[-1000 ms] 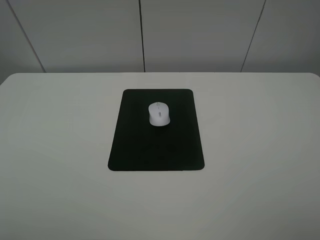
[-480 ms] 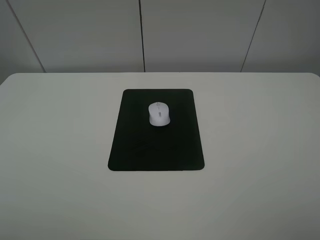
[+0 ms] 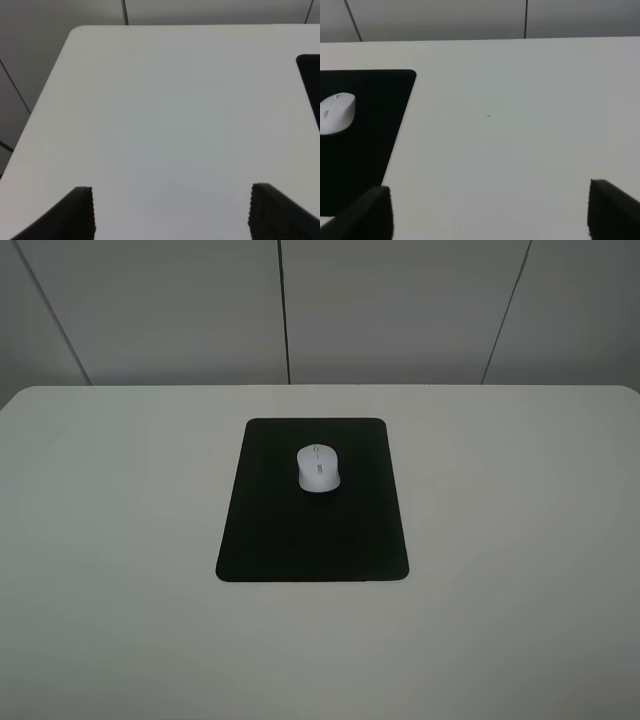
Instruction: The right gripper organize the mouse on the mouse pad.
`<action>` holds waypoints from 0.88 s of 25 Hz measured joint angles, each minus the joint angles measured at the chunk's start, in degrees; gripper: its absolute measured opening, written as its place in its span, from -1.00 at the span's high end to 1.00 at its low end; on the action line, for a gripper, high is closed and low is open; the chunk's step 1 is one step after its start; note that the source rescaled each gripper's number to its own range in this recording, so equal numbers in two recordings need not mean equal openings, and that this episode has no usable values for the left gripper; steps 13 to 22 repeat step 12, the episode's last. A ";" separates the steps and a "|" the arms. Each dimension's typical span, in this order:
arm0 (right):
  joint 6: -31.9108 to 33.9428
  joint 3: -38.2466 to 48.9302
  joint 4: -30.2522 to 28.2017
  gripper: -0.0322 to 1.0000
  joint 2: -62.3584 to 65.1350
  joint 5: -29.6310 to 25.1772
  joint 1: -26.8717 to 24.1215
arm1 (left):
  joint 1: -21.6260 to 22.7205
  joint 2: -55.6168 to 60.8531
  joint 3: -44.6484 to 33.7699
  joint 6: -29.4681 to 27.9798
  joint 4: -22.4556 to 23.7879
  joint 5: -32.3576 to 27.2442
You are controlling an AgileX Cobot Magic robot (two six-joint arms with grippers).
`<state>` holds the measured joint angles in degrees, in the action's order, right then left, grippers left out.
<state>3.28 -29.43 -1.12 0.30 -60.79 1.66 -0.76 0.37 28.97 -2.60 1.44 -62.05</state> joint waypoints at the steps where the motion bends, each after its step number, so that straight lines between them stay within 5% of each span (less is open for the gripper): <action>1: 0.00 0.00 0.00 -0.54 0.00 0.00 0.00 | 0.00 0.00 0.00 0.00 0.00 0.00; 22: 0.00 0.00 0.00 -0.54 0.00 0.00 0.00 | 0.00 0.00 0.00 0.00 0.00 0.00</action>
